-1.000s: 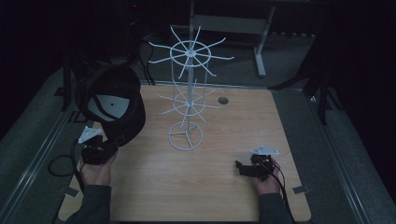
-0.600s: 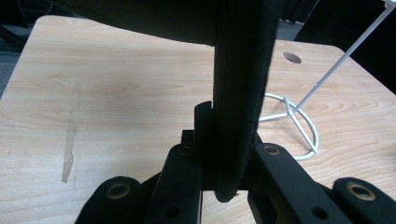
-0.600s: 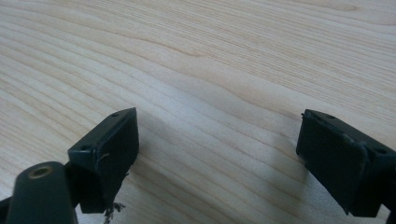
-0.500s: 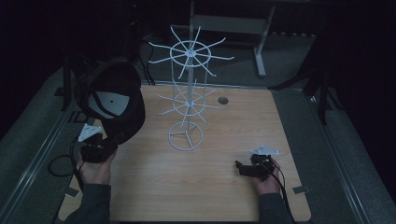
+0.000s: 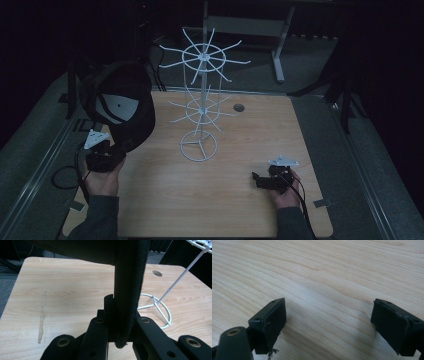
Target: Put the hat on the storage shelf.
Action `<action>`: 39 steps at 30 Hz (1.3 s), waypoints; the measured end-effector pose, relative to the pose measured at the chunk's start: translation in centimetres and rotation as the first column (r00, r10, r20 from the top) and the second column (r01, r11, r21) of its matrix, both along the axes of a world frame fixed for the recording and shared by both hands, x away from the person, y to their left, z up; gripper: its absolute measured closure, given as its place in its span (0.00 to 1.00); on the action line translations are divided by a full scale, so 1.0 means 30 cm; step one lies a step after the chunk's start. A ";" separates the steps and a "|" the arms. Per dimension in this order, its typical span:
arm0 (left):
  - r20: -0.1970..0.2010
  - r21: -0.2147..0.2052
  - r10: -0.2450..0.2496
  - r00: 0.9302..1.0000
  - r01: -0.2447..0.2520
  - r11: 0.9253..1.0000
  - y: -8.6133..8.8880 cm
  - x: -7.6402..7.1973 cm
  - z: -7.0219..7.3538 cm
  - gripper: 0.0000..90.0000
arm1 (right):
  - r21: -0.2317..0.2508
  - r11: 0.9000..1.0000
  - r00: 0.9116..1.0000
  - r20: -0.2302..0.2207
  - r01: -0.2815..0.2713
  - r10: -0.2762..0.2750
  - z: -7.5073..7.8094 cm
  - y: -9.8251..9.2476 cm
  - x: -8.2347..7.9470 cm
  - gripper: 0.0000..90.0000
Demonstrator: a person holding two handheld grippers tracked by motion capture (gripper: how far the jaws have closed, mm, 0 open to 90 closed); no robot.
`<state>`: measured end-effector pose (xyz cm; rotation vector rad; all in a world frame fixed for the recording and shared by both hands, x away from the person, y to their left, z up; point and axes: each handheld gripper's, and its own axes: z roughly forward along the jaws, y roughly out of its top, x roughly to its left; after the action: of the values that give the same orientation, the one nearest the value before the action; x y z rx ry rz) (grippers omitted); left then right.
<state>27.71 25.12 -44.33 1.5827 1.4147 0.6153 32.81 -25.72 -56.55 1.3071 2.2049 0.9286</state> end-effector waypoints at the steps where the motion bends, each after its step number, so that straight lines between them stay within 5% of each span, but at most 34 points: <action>1: 0.001 0.002 -0.001 1.000 0.001 1.000 -0.001 0.001 0.003 0.96 | 0.000 1.000 1.000 0.000 0.000 0.000 0.000 0.000 0.000 0.14; 39: 0.035 0.051 -0.010 0.999 0.008 0.999 -0.030 0.020 0.085 0.96 | 0.003 1.000 1.000 -0.002 -0.001 0.001 0.000 0.001 -0.001 0.14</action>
<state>28.32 24.23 -41.79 1.6094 1.3748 0.6758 32.79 -25.69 -56.55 1.3088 2.2074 0.9311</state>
